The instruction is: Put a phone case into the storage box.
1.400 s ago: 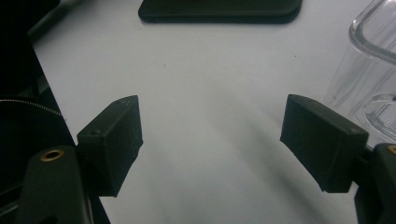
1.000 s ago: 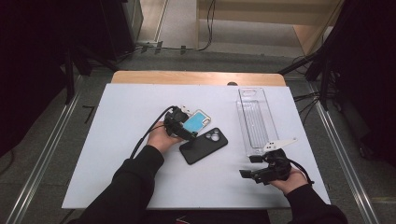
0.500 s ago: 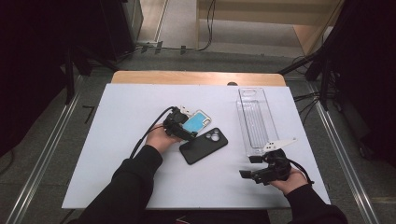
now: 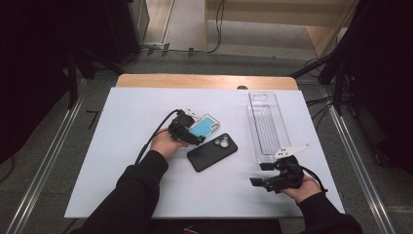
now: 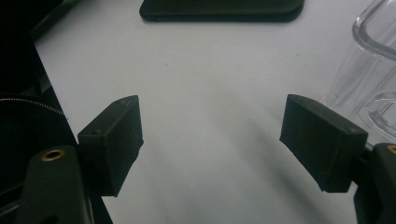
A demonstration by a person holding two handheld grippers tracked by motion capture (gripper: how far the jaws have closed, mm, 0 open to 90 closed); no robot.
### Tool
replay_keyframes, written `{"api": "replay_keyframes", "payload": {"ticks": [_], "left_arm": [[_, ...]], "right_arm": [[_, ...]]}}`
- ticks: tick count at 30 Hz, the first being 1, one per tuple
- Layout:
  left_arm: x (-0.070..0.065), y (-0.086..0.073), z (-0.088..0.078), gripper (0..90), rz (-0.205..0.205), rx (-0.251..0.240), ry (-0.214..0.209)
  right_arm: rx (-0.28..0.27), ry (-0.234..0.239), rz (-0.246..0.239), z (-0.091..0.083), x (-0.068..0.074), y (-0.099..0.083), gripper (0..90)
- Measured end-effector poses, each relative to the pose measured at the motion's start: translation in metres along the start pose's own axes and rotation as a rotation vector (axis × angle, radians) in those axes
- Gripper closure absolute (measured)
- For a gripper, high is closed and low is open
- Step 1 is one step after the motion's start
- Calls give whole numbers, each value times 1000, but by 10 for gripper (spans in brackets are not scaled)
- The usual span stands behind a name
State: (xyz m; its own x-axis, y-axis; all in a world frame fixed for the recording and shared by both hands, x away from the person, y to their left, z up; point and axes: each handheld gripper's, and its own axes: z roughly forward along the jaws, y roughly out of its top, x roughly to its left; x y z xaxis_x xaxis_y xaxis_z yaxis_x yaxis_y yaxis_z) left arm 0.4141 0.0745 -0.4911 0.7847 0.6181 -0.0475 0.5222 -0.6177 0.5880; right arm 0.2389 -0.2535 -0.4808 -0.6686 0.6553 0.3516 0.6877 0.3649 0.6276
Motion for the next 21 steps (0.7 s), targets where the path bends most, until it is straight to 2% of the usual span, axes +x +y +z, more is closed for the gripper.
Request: {"api": "replay_keyframes", "payload": {"ticks": [9, 21], "left_arm": [[2, 8, -27, 173, -37, -69, -36], [-7, 6, -53, 172, -67, -89, -92]], "right_arm": [[-4, 1, -3, 0, 0, 0, 192], [-11, 1, 3, 0, 1, 1, 192]]}}
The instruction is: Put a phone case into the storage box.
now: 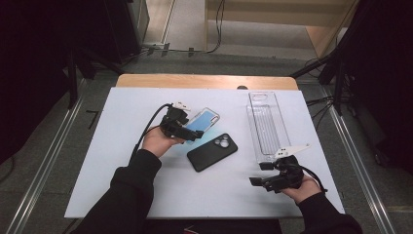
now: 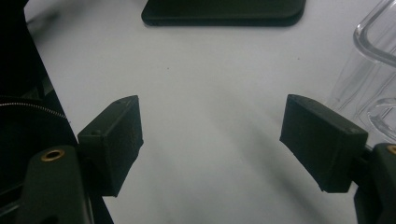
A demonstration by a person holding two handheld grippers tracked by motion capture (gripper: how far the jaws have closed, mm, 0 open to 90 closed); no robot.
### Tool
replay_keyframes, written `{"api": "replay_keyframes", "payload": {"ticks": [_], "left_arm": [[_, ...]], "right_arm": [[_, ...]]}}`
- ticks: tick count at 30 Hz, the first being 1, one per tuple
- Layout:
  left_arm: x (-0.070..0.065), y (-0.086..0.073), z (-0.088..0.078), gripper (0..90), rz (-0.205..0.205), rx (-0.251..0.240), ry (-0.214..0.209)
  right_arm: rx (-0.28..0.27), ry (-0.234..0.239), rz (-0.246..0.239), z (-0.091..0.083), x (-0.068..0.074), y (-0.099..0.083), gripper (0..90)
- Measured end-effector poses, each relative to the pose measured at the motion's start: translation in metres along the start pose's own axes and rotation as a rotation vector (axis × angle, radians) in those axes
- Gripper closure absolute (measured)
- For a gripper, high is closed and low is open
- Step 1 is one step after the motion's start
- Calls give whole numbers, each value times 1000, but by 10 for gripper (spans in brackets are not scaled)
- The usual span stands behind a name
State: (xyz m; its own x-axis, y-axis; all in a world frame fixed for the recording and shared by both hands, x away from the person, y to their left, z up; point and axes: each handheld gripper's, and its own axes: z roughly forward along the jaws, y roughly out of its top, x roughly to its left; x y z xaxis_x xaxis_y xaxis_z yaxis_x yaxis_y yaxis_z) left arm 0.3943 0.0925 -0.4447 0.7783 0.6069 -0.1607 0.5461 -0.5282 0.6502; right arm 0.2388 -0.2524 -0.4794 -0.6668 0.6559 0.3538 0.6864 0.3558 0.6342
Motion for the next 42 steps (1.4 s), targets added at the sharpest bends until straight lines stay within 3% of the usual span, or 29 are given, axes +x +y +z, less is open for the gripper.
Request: {"api": "replay_keyframes", "payload": {"ticks": [5, 6, 9, 16, 22, 26, 28, 35, 42], "left_arm": [[-4, -5, -7, 172, -22, -5, -32], [-4, -7, -9, 172, -38, -14, -59], [-8, -12, -14, 172, -52, -20, -90], [-22, -26, -25, 172, -51, -12, -104], [-28, -39, -36, 172, -71, -37, -82], [-33, -49, -38, 172, -99, -50, -61], [-37, -53, -37, 172, -122, -63, -70], [-48, -62, -39, 172, -136, -91, -49], [-55, -73, -46, 172, -149, -145, -1]], "right_arm": [[-3, -1, 11, 1, 1, 1, 192], [-5, 1, 13, 1, 2, 2, 192], [-9, 2, 13, 2, 4, 3, 192], [-28, 9, -4, 5, 15, 9, 192], [-45, 15, -9, 6, 24, 15, 192], [-66, -29, 30, 3, 31, 22, 192], [-85, -38, 46, 1, 34, 26, 192], [-104, -8, 60, 6, 41, 38, 192], [-103, 9, 70, 14, 46, 52, 192]]}}
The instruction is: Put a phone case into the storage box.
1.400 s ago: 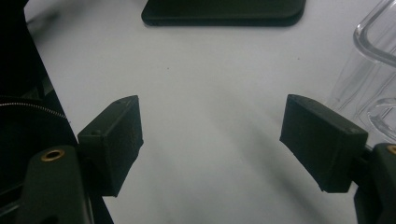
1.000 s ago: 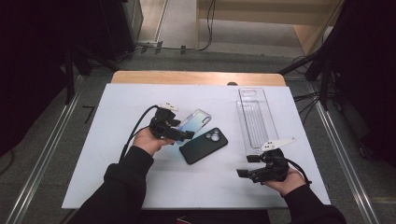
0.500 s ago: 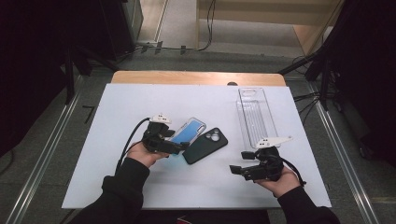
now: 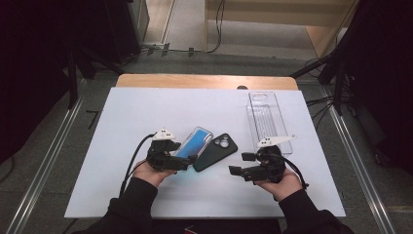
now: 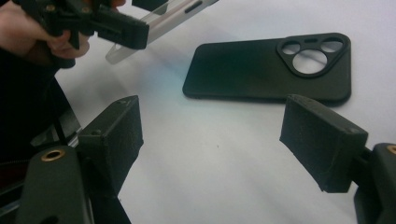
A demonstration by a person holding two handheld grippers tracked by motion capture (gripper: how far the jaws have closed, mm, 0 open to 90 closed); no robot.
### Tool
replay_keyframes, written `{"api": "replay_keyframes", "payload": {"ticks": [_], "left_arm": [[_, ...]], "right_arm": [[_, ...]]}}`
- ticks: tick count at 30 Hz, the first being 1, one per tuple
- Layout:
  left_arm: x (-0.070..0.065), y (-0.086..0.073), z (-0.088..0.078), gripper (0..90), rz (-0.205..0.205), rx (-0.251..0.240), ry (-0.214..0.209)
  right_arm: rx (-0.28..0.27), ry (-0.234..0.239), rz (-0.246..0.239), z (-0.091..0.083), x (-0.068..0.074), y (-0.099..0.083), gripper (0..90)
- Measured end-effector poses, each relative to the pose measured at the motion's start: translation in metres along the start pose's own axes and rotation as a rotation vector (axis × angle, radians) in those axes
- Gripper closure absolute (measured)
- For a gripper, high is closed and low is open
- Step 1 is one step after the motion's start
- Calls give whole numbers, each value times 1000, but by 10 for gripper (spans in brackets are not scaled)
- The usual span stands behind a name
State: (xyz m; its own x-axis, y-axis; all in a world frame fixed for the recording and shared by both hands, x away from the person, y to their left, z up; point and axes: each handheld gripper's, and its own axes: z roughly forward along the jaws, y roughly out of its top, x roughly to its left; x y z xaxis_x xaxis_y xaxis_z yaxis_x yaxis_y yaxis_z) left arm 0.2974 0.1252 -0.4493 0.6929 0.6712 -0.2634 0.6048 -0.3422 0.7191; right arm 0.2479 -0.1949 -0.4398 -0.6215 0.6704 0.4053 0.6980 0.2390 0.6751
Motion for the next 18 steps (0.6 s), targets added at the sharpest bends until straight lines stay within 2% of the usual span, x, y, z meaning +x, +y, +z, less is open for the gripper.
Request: {"api": "replay_keyframes", "payload": {"ticks": [6, 10, 15, 18], "left_arm": [[-1, -7, -3, 171, -23, -50, 20], [-4, -7, -3, 171, -4, -57, 22], [-6, -8, -2, 171, -6, -110, 43], [-7, -10, 1, 171, -8, -115, 44]], "right_arm": [[-3, 2, 17, 5, 1, 11, 193], [-11, 9, 31, 8, 2, 19, 202], [-25, 21, 38, 14, 2, 32, 202], [-43, 23, 41, 18, 0, 39, 202]]}}
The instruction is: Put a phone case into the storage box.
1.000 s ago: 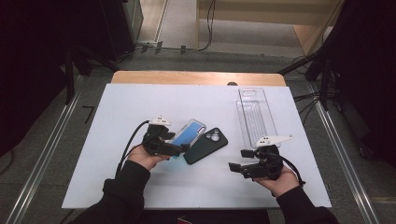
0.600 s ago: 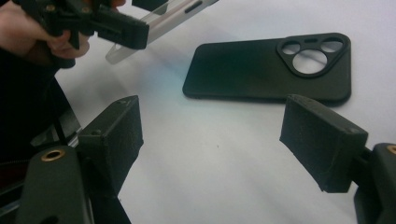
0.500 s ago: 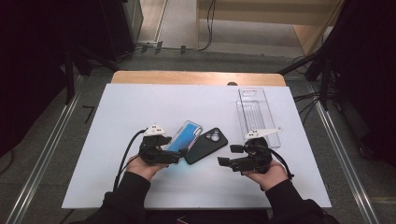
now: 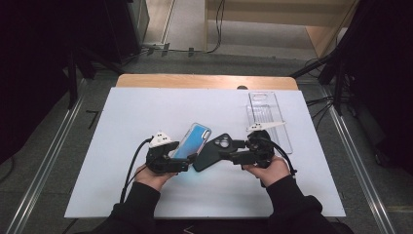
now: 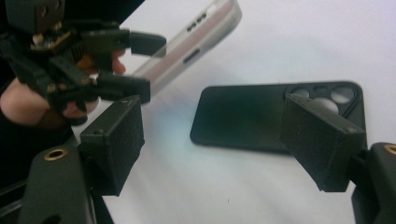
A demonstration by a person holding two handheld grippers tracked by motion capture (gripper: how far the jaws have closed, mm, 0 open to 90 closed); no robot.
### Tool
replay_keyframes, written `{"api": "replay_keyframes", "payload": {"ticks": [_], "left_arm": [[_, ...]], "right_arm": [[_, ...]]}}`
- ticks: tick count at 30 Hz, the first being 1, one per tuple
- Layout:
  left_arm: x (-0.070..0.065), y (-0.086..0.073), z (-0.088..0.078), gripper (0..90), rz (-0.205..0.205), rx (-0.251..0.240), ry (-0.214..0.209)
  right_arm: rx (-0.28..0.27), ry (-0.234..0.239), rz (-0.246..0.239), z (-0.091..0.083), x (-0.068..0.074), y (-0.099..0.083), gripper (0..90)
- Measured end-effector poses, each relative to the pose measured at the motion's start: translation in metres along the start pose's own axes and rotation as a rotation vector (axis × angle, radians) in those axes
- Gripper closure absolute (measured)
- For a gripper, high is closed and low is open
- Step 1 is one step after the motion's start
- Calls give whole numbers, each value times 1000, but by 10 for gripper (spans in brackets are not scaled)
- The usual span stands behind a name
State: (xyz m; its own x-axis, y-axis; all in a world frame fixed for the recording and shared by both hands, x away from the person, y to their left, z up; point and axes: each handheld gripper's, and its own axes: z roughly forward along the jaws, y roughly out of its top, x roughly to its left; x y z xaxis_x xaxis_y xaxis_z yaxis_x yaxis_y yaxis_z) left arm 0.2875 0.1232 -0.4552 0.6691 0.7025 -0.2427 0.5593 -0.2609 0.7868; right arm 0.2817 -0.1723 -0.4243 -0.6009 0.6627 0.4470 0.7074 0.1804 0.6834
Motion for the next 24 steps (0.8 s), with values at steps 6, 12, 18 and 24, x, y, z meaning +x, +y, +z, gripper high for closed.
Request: {"api": "replay_keyframes", "payload": {"ticks": [6, 12, 18, 24], "left_arm": [[-2, -1, 8, 171, 10, -14, 21], [-5, -2, 12, 171, -5, -26, -6], [-13, -3, 13, 171, 16, -62, 0], [-17, -6, 15, 171, 27, -77, 13]], "right_arm": [[3, 1, 23, 11, -3, 12, 203], [-3, -2, 57, 21, -9, 22, 203], [-2, -5, 84, 30, -13, 30, 217], [-5, 8, 114, 35, -14, 34, 243]]}}
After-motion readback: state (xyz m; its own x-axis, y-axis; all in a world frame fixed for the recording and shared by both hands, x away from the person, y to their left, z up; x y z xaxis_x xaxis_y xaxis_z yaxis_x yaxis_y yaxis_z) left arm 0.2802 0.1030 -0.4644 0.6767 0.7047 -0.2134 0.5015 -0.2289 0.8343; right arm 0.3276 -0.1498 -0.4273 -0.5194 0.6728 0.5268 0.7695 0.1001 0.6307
